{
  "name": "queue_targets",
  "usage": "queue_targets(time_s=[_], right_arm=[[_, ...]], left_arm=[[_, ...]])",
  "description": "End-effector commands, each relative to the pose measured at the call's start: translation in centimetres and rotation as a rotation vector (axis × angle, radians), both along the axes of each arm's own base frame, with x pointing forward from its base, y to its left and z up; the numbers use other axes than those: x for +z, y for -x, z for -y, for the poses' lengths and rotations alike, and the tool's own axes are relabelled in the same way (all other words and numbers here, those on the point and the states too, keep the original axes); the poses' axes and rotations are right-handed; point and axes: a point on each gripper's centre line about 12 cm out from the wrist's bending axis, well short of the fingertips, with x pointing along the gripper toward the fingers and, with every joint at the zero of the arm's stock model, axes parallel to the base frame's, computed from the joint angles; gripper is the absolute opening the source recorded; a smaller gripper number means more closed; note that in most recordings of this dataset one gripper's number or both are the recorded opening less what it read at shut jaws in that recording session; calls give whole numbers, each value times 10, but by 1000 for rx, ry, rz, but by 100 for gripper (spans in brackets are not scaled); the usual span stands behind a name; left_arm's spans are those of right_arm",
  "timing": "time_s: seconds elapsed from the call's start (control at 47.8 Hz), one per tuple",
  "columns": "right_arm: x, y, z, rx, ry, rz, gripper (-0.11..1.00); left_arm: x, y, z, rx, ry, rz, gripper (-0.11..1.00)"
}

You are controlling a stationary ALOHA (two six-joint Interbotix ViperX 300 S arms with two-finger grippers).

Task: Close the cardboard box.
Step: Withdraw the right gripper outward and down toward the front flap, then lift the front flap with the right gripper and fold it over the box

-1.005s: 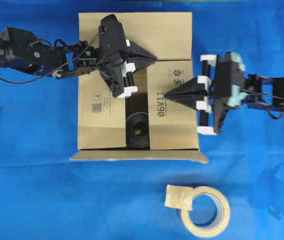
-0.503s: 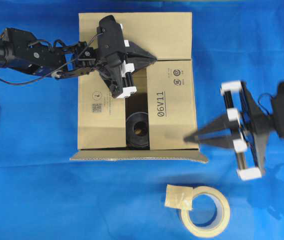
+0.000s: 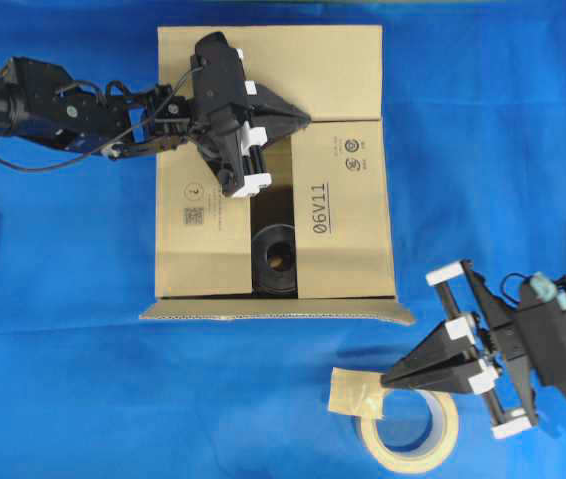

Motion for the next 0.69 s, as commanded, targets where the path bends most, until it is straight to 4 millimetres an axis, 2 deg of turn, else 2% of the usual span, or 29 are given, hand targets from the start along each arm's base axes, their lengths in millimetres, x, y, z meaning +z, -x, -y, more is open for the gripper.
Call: queue_targets(time_s=[0.0,0.188,0.398,0.503,0.67], right_arm=[[3,-2,-1,-3,-11,15,0],[8,-2,9,-29,-12,33,0],[15,-1,45,-138,-20,55,0],[8,-2,71,-223,-20,31,0],[-7,-5,97,-334,-40,-41,0]], left_arm=[[8,-1,-1,3,-4,24,0],[8,-1,0,2,-3,26,0],[8,-1,0,1,-2,25,0],[9,-1,0,1,-3,26,0],[8,-1,1,-1,-2,25,0]])
